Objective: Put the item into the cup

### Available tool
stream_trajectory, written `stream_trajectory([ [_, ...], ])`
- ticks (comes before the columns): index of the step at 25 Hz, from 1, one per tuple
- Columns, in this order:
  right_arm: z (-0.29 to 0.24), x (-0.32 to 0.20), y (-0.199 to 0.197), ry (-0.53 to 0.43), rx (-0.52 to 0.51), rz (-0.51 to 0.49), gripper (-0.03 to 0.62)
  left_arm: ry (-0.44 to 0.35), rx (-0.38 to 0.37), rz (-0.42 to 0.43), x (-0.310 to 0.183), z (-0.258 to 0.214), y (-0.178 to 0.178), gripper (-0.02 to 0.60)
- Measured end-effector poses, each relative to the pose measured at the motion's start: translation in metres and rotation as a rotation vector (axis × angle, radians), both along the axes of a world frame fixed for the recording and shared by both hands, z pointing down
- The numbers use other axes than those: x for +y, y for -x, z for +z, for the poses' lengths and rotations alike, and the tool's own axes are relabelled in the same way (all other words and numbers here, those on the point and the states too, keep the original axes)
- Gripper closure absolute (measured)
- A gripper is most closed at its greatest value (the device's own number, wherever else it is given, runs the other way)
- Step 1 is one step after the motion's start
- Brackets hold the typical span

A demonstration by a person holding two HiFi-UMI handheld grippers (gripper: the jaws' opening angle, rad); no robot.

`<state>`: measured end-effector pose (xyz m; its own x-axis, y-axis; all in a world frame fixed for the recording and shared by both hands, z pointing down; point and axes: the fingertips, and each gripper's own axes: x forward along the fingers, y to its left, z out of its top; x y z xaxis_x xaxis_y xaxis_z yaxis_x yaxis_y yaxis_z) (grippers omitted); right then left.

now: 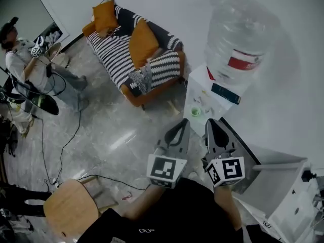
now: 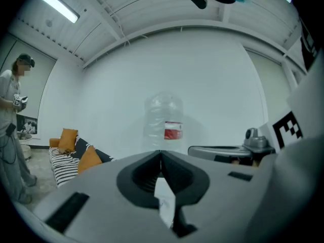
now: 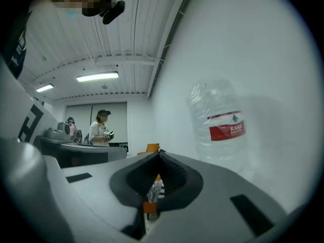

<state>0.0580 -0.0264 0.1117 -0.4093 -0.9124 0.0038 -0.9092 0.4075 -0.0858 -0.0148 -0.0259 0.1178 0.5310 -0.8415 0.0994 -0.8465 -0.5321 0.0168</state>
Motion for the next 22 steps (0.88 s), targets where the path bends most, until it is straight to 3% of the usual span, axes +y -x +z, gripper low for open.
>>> stream_trajectory([
  [4, -0.004, -0.004, 0.012, -0.016, 0.017, -0.026, 0.585, 0.01, 0.042, 0.008, -0.002, -0.004, 0.005, 0.569],
  [7, -0.005, -0.003, 0.018, -0.019, 0.029, -0.034, 0.585, 0.013, 0.027, 0.007, -0.003, 0.0, 0.013, 0.569],
  [11, -0.007, -0.001, 0.025, -0.026, 0.038, -0.023, 0.585, 0.013, 0.06, -0.002, -0.002, 0.0, 0.026, 0.569],
  [16, -0.001, 0.001, 0.035, -0.018, 0.041, -0.016, 0.585, 0.017, 0.033, -0.006, 0.002, 0.011, 0.037, 0.569],
  [22, -0.002, 0.001, 0.05, -0.017, 0.045, -0.028, 0.585, 0.024, 0.065, 0.007, 0.002, 0.006, 0.046, 0.569],
])
